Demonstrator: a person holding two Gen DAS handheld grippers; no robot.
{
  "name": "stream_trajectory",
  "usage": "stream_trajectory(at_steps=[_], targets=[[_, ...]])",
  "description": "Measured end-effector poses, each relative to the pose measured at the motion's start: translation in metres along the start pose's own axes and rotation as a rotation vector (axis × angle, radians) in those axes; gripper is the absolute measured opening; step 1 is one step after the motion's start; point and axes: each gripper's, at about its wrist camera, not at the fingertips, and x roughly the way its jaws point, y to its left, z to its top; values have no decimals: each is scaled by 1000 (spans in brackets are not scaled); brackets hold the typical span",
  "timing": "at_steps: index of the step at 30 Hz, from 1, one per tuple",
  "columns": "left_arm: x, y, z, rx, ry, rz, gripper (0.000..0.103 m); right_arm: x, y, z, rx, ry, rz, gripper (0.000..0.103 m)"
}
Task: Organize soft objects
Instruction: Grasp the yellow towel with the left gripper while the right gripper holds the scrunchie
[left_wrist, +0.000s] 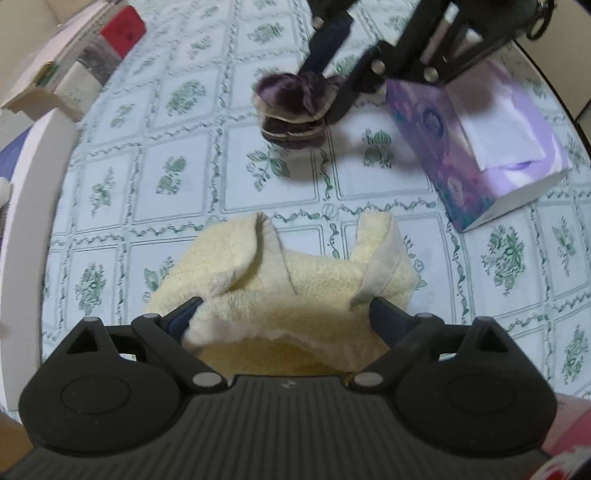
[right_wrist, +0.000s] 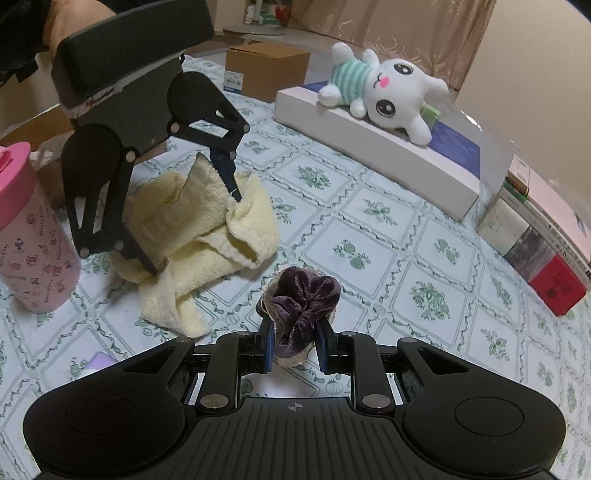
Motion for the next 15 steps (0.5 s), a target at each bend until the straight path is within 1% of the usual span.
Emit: stream_trajectory(at_steps=[3,4,5,7,8,9,11,12,15], targets=[[15,-1,2,-18,63,-5,94,3,-5,-2,18,-2,-3,22],[16,0,3,-33,65,-11,94,3,-6,-3,23,-4,-4,22],[16,2,2,-42,69,-19,91,3,-7,-4,28,-7,-5,22],[12,6,1,-72,70,-22,80,2,-9,-6,36,-10,-7,22],[9,9,1,-88,69,-12,65,1,-10,-6,42,-12,-8,22],[6,11,2,-99,68,6,44,0,-12,-7,49,-14,-10,22],[-1,17,0,-135,74,53,28,-2,-14,-8,65,-19,-14,22],[-4,19,-2,-153,74,64,26,-4,-16,-8,74,-22,-16,22],[-14,22,-7,-207,56,79,25,-11,-17,-8,101,-31,-24,22]])
